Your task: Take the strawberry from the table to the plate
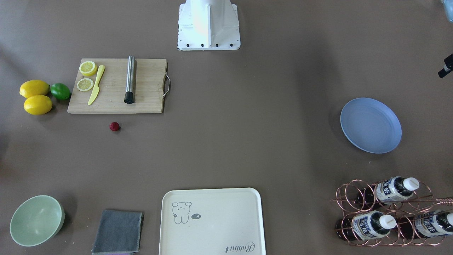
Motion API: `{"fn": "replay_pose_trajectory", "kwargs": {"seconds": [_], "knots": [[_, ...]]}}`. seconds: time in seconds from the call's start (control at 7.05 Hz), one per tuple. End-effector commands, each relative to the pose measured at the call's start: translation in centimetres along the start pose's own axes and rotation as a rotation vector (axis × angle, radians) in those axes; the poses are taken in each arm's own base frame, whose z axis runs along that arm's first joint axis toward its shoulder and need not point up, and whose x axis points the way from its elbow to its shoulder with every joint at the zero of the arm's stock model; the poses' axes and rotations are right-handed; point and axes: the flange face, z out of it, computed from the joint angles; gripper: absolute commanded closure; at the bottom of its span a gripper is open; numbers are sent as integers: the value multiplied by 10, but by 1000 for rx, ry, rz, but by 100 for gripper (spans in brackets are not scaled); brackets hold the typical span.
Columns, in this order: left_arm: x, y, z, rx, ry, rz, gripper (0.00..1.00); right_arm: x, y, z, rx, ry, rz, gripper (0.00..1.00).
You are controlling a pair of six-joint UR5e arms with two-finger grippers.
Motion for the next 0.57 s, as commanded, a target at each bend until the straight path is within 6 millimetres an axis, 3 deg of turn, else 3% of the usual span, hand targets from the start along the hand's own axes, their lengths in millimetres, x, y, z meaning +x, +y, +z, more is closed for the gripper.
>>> {"fn": "replay_pose_trajectory", "kwargs": {"seconds": [0.0,0.14,0.43], "knots": [[1,0,-1,6,-2,9,2,-2,-3,-3,6,3,-6,0],[-11,18,4,20,-21,18,2,-3,-4,-4,8,3,-8,0],[-15,27,7,21,-24,15,2,-2,-3,-3,6,3,-6,0]]}}
